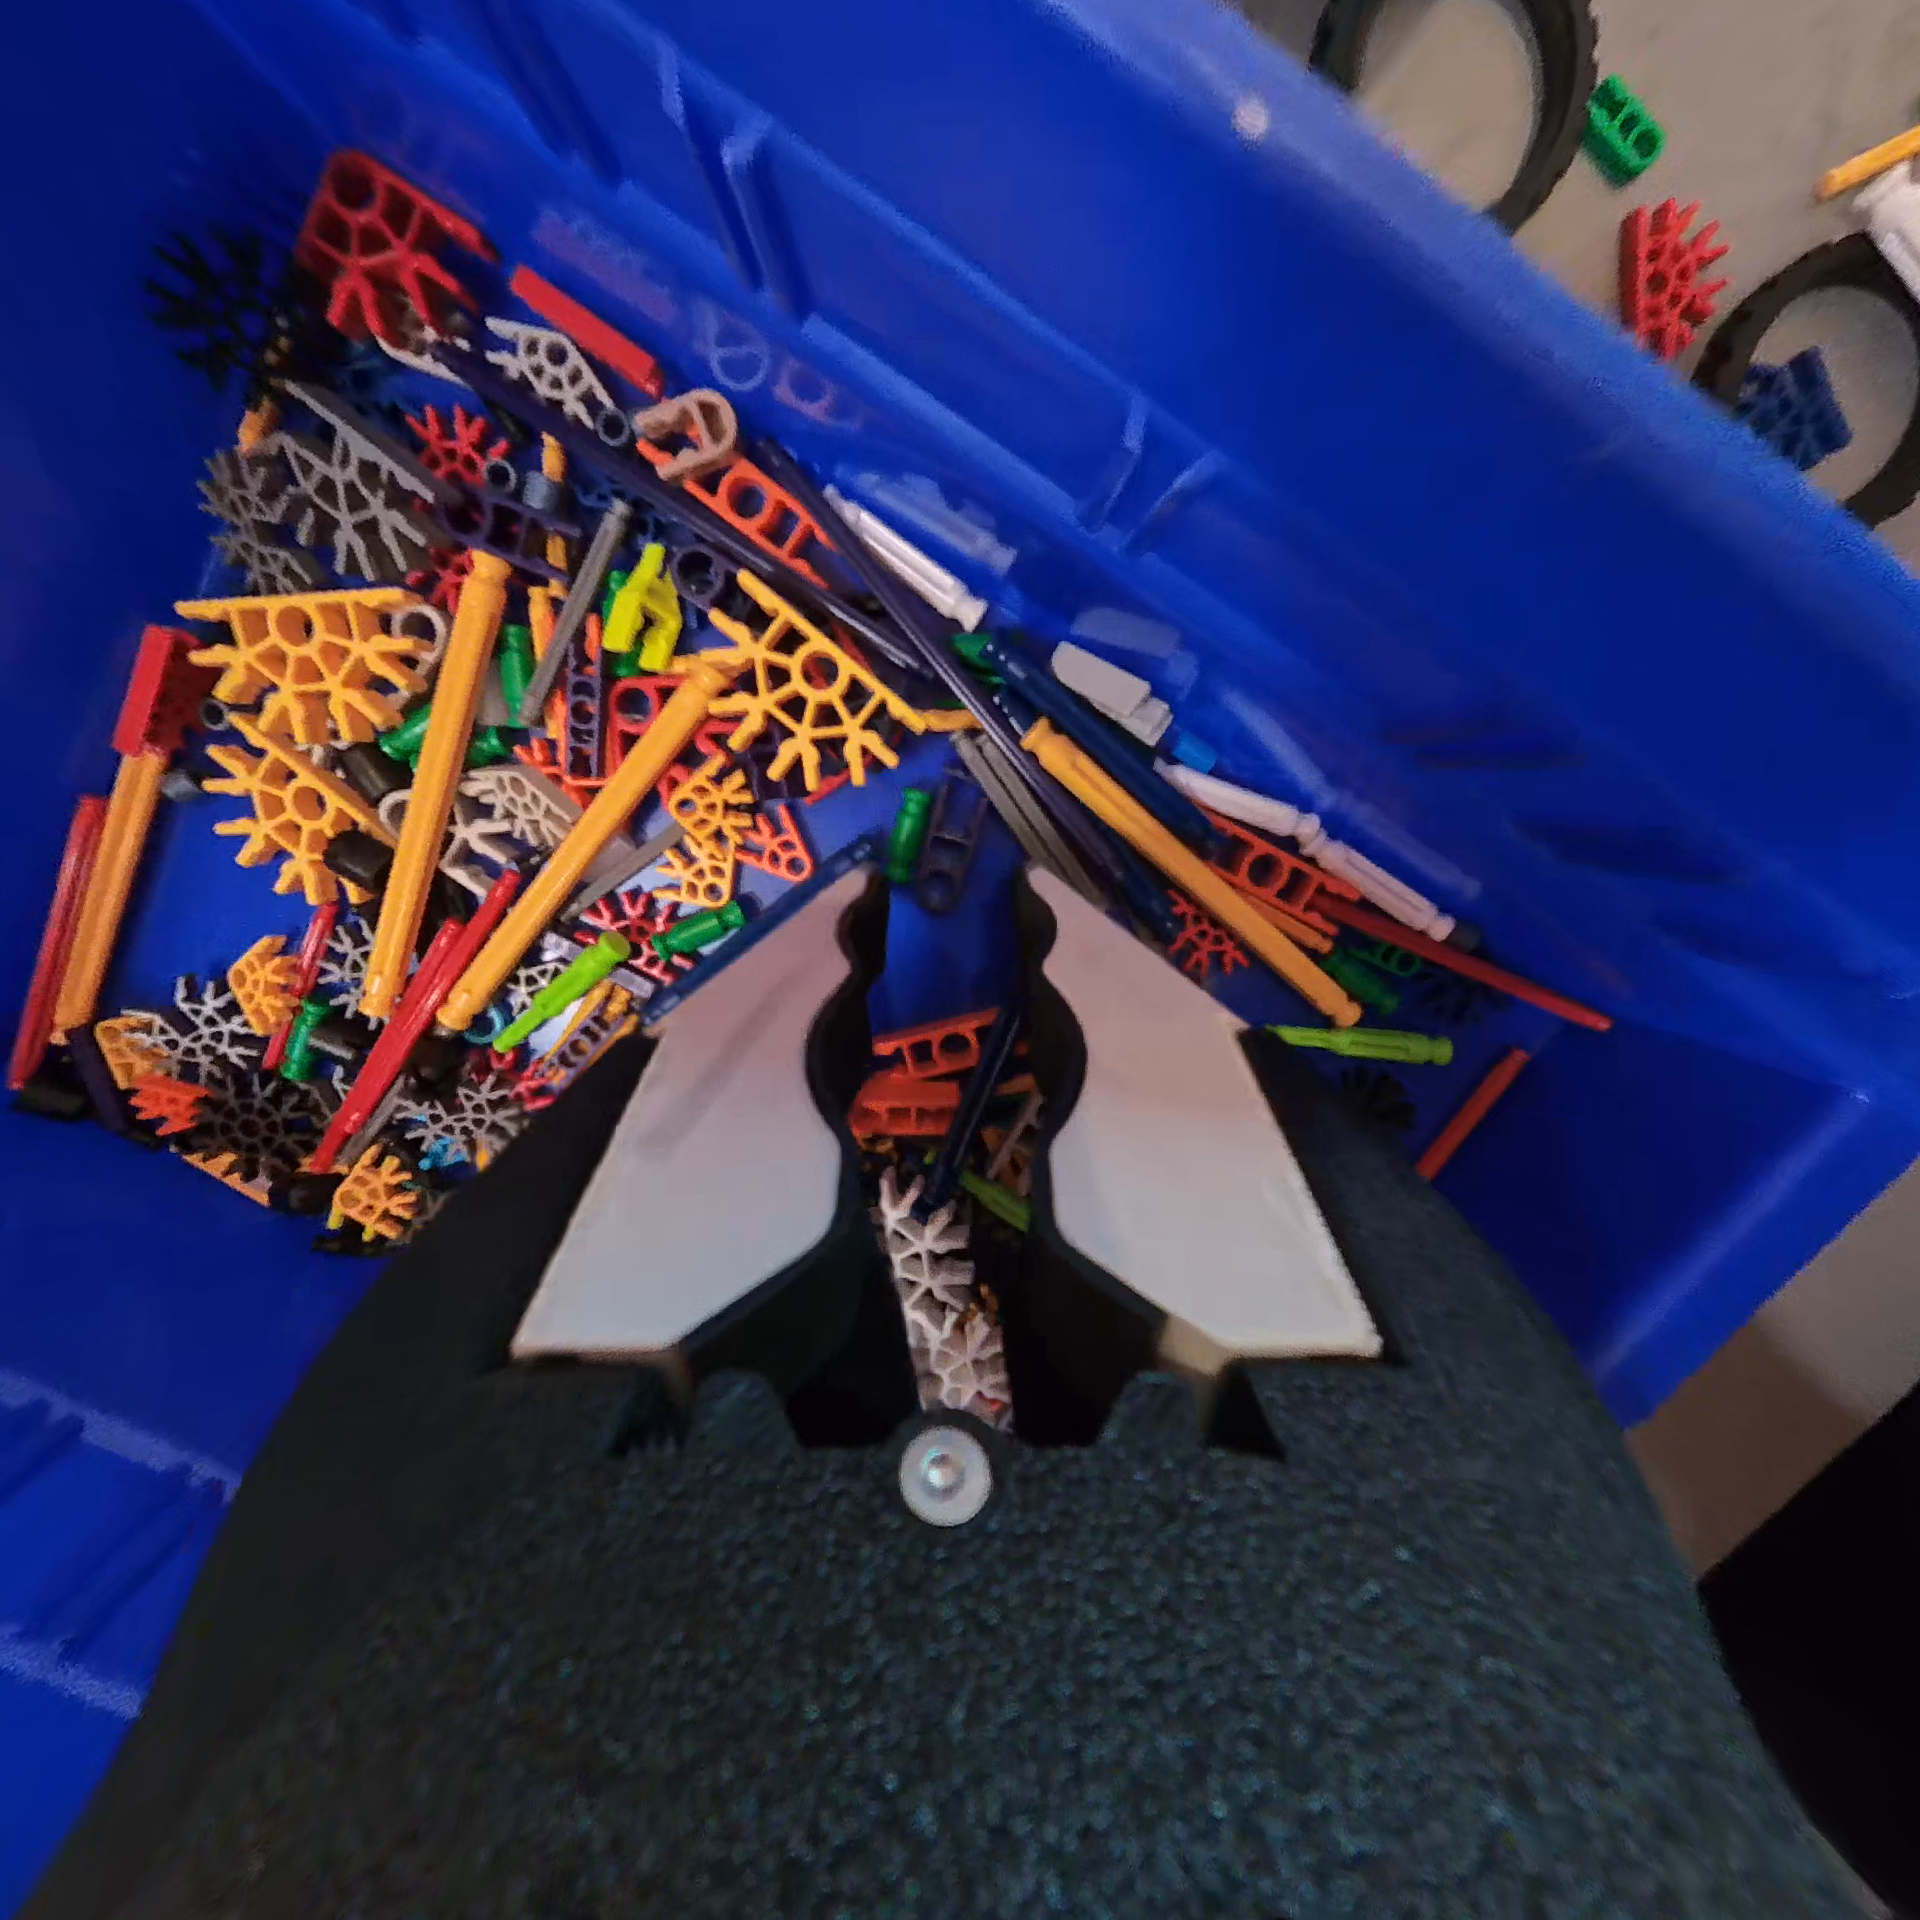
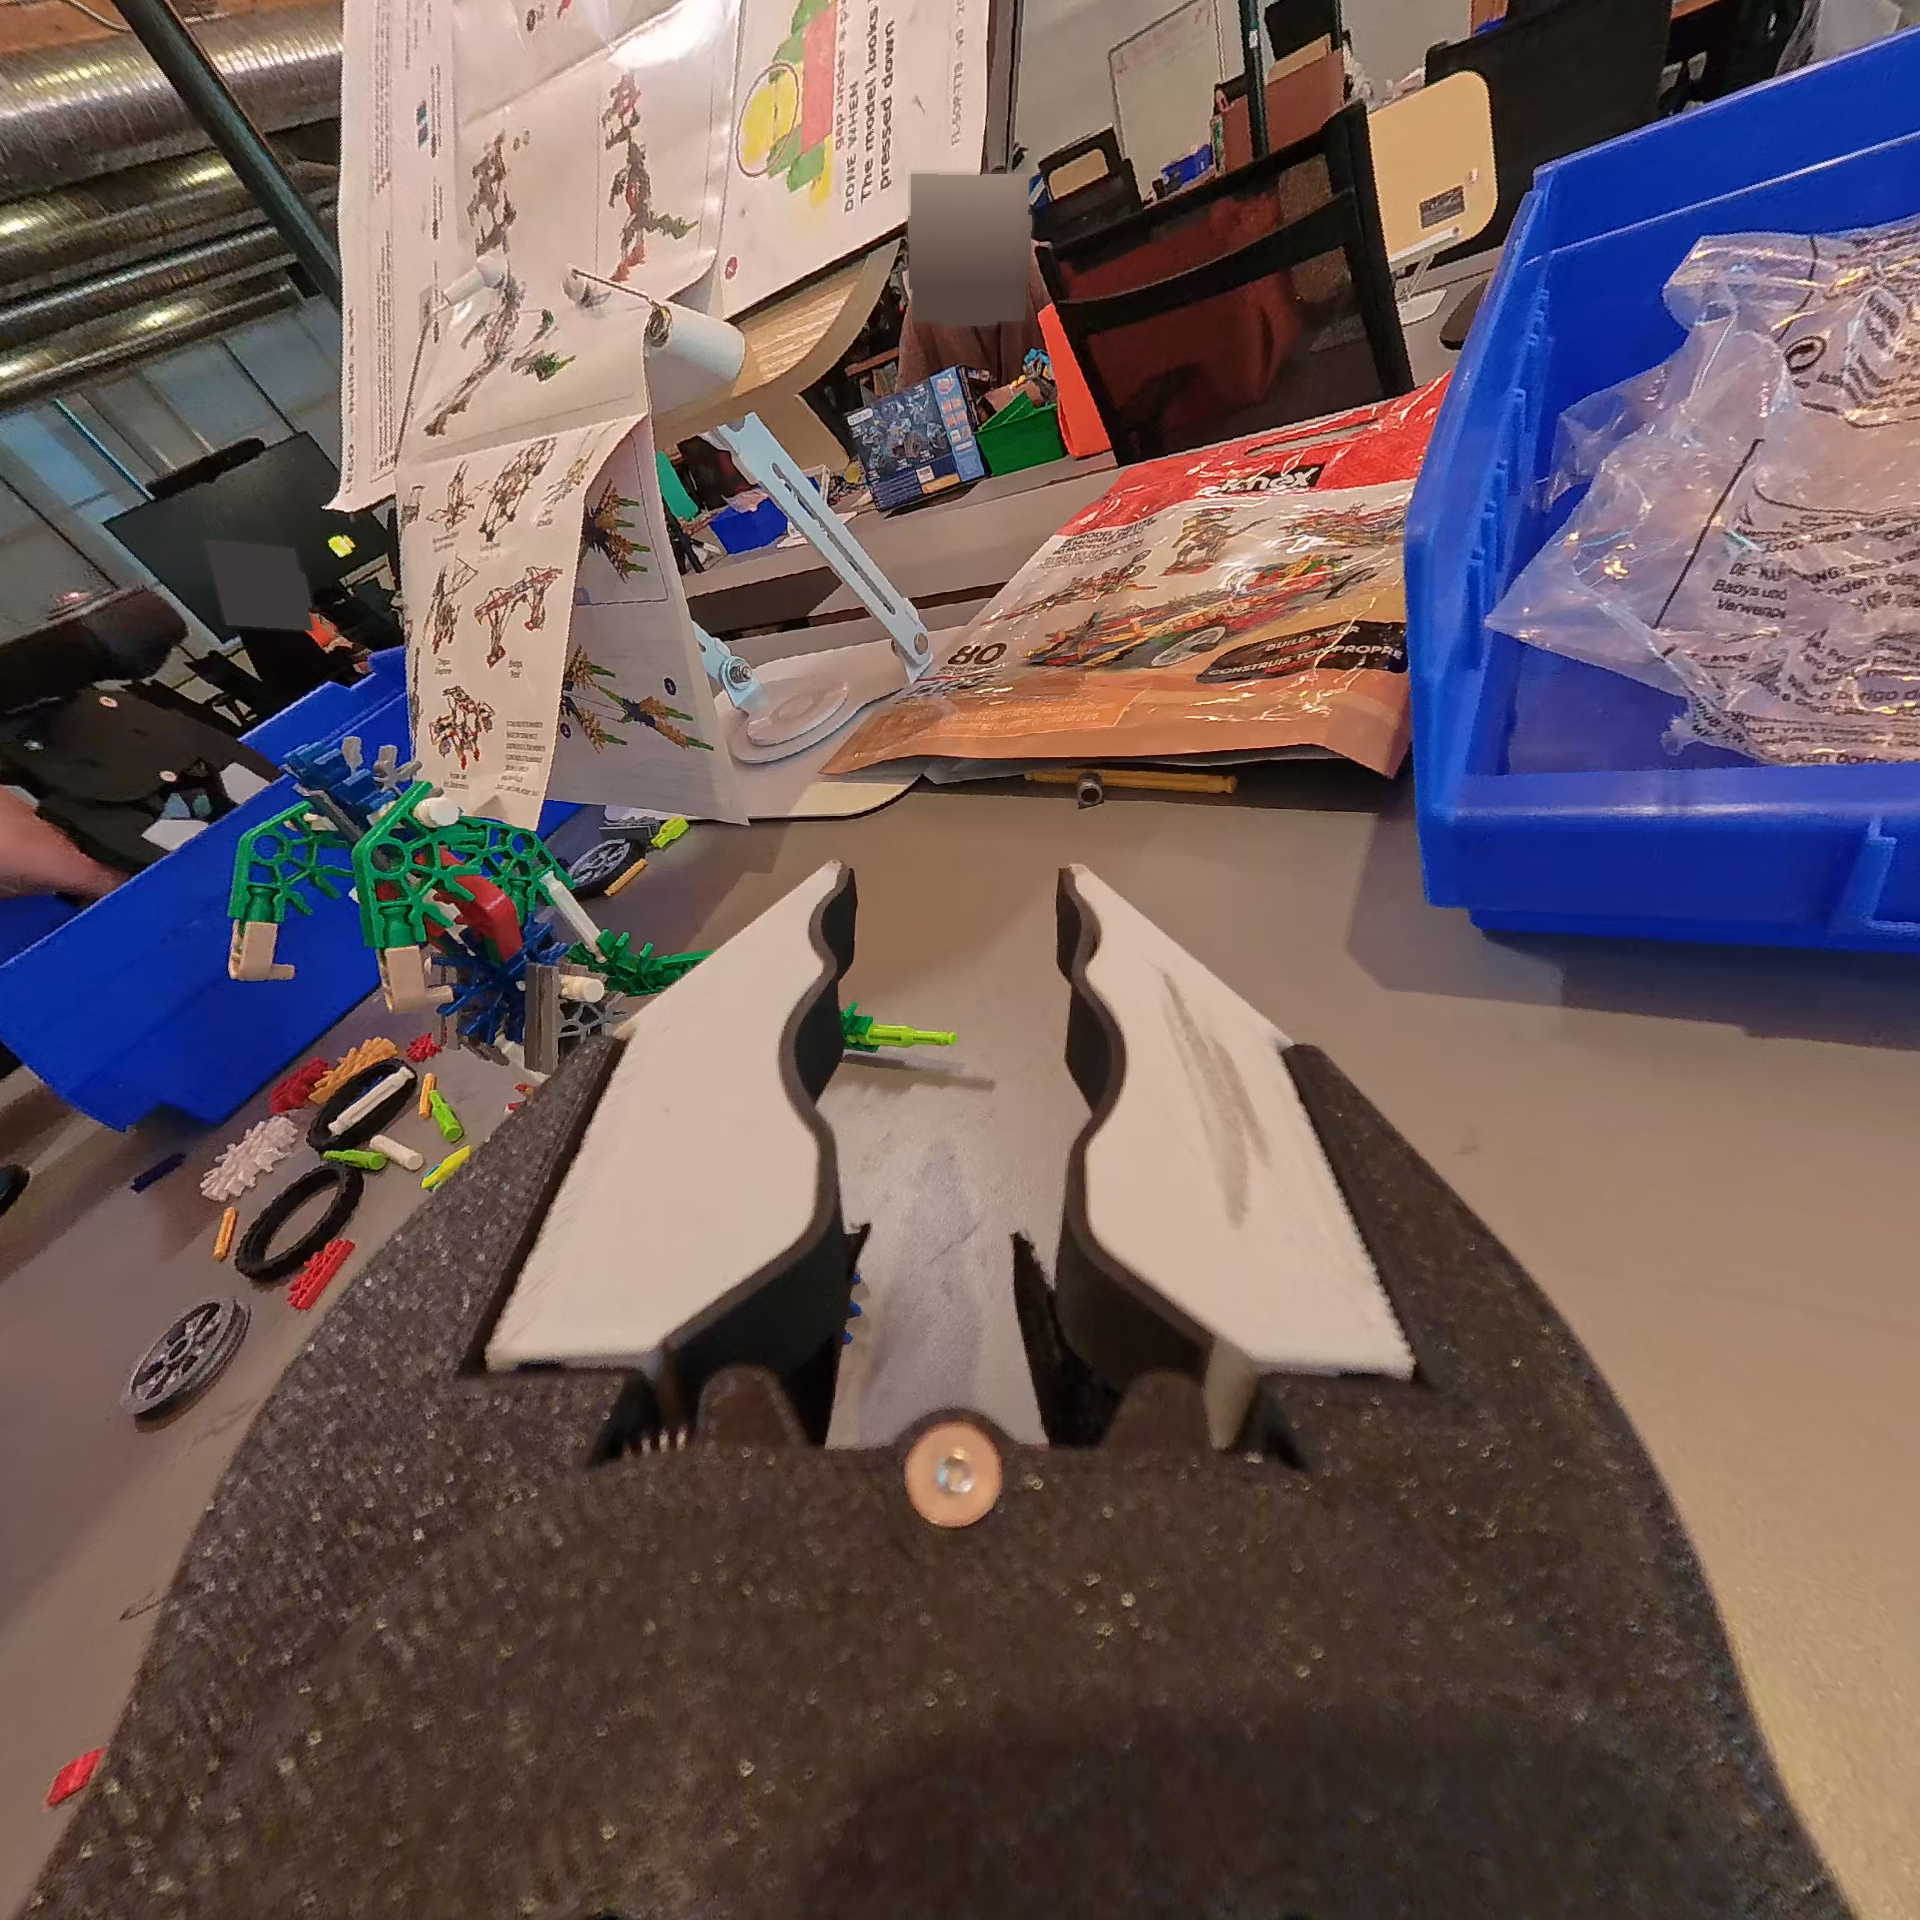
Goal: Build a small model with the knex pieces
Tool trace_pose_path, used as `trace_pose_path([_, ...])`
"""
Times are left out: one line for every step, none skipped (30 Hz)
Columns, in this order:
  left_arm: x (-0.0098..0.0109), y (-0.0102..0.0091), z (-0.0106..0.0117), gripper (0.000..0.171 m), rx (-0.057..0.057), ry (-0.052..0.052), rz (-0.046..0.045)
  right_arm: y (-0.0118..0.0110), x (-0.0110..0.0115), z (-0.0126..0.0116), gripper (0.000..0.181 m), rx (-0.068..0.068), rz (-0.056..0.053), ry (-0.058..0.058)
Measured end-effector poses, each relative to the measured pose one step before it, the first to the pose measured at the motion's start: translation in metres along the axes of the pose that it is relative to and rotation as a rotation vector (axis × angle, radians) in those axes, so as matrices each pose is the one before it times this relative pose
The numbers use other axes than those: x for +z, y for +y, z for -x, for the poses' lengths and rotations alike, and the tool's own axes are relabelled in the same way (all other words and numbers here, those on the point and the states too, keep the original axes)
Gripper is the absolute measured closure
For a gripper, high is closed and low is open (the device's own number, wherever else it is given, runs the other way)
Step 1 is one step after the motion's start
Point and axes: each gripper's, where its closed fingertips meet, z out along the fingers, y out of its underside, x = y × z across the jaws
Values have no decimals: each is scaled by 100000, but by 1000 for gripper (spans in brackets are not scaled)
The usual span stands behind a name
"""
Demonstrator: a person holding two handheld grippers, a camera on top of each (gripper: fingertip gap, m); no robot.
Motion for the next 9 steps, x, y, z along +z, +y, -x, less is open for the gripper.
trace_pose_path([169,384,-86,155,1110,-309,1598,6,3,-2,143,20,65,-13])
trace_pose_path([41,52,-6,157,873,-1256,-308,-3,2,1,143,14,-24,-3])
trace_pose_path([-18,157,-300,157,-380,932,644,4,-3,-7,143,47,-23,-6])
trace_pose_path([-48,58,-246,161,10,644,-128,6,10,-5,143,58,90,-8])
trace_pose_path([-34,124,-90,163,184,-89,199,24,19,-6,143,31,167,-24])
trace_pose_path([-34,103,-16,164,19,-446,65,5,10,-5,143,27,85,-20])
trace_pose_path([-37,84,-59,164,-246,109,19,0,0,4,143,47,2,-2])
trace_pose_path([-27,103,-102,165,-310,407,208,4,3,-11,143,76,7,-2])
trace_pose_path([-22,91,-71,167,-38,126,161,-1,0,-10,143,77,35,17])
